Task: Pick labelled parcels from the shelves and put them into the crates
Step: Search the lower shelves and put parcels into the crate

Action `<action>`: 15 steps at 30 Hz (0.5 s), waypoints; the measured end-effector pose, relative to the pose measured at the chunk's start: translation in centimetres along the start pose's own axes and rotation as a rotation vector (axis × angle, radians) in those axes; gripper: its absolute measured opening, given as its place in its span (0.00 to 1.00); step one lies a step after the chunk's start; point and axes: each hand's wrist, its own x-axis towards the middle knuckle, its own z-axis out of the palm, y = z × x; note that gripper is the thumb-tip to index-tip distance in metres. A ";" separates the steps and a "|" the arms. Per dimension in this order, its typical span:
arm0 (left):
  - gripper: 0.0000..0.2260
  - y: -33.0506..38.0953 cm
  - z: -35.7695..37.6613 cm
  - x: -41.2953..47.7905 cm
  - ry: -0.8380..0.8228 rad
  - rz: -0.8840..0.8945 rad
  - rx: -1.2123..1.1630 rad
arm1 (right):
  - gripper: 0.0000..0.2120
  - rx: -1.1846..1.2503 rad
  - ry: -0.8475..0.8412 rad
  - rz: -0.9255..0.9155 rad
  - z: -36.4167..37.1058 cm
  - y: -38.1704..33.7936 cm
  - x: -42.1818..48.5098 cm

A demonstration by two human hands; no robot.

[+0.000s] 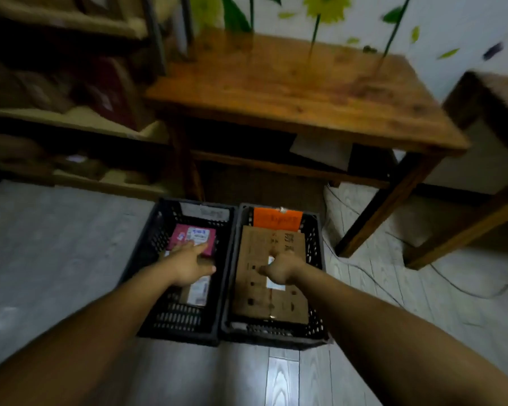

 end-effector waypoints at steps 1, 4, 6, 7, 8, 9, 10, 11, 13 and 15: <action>0.38 -0.4 -2.9 -2.5 0.022 0.001 -0.004 | 0.28 -0.006 0.002 -0.014 -1.9 -2.5 -2.1; 0.36 -1.9 -11.8 -10.2 0.106 -0.025 -0.047 | 0.28 -0.018 0.059 -0.092 -7.1 -10.6 -7.4; 0.35 -3.5 -17.7 -14.9 0.184 -0.030 -0.043 | 0.32 -0.028 0.105 -0.123 -10.0 -15.9 -9.9; 0.35 -4.5 -20.5 -17.1 0.232 -0.028 -0.034 | 0.34 -0.022 0.134 -0.138 -11.5 -18.7 -11.4; 0.34 -5.7 -23.3 -19.0 0.273 -0.026 -0.032 | 0.35 -0.007 0.167 -0.158 -12.8 -21.2 -12.6; 0.34 -6.7 -25.9 -20.8 0.311 -0.028 -0.034 | 0.34 -0.003 0.206 -0.192 -14.0 -23.7 -13.5; 0.34 -7.9 -28.4 -22.3 0.346 -0.030 -0.040 | 0.34 -0.008 0.237 -0.228 -15.2 -26.1 -14.4; 0.34 -9.1 -30.8 -23.6 0.377 -0.028 -0.050 | 0.34 -0.022 0.257 -0.262 -16.4 -28.4 -15.4; 0.35 -11.1 -34.9 -25.9 0.432 -0.029 -0.055 | 0.33 -0.051 0.274 -0.319 -18.6 -32.7 -17.1; 0.34 -13.0 -38.4 -27.5 0.484 -0.029 -0.036 | 0.30 -0.093 0.286 -0.367 -20.4 -36.7 -18.5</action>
